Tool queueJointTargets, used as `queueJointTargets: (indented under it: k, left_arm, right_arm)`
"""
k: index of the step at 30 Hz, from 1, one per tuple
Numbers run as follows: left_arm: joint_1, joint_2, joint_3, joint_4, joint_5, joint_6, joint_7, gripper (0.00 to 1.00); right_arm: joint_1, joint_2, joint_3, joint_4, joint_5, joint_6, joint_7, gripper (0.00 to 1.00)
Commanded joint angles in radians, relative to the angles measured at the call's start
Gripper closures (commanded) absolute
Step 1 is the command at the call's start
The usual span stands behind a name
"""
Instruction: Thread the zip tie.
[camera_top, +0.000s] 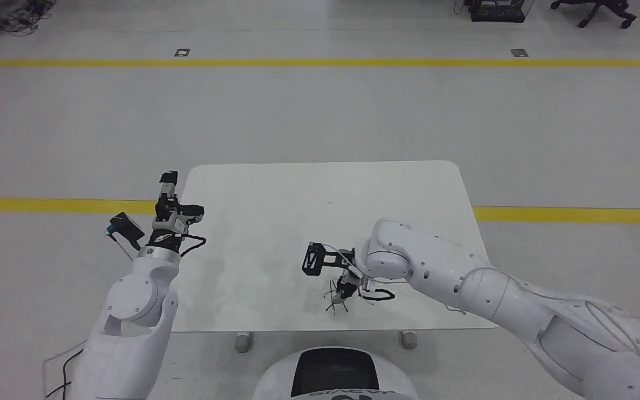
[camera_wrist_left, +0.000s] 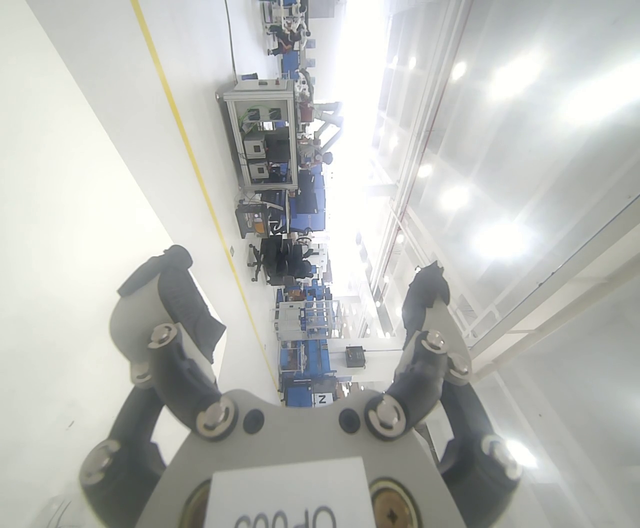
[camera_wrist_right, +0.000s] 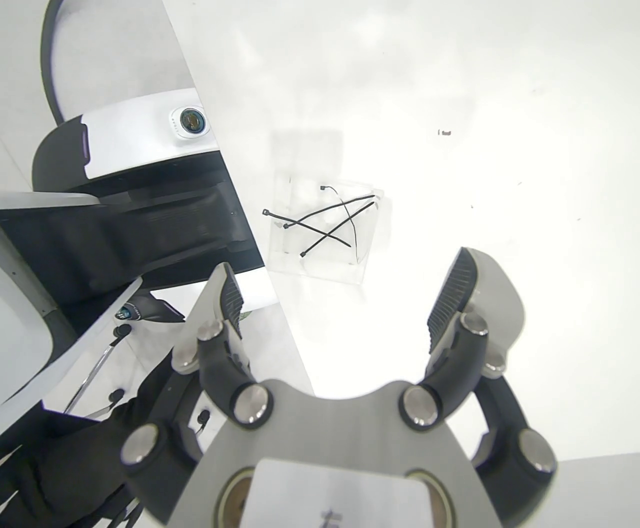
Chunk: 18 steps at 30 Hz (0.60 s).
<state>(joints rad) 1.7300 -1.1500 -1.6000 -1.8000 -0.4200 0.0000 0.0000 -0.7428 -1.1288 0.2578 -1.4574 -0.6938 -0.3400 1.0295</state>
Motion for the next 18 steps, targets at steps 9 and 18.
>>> queueJointTargets:
  k: [9, 18]
  left_arm:
    - [0.0, 0.0, 0.0, 0.0, 0.0, 0.0, 0.0, 0.0]
    - [0.0, 0.0, 0.0, 0.0, 0.0, 0.0, 0.0, 0.0]
  right_arm:
    - [-0.002, 0.01, -0.039, -0.009, -0.031, 0.0, -0.077, 0.0]
    - [0.019, 0.031, -0.088, -0.045, -0.04, 0.0, -0.137, 0.0]
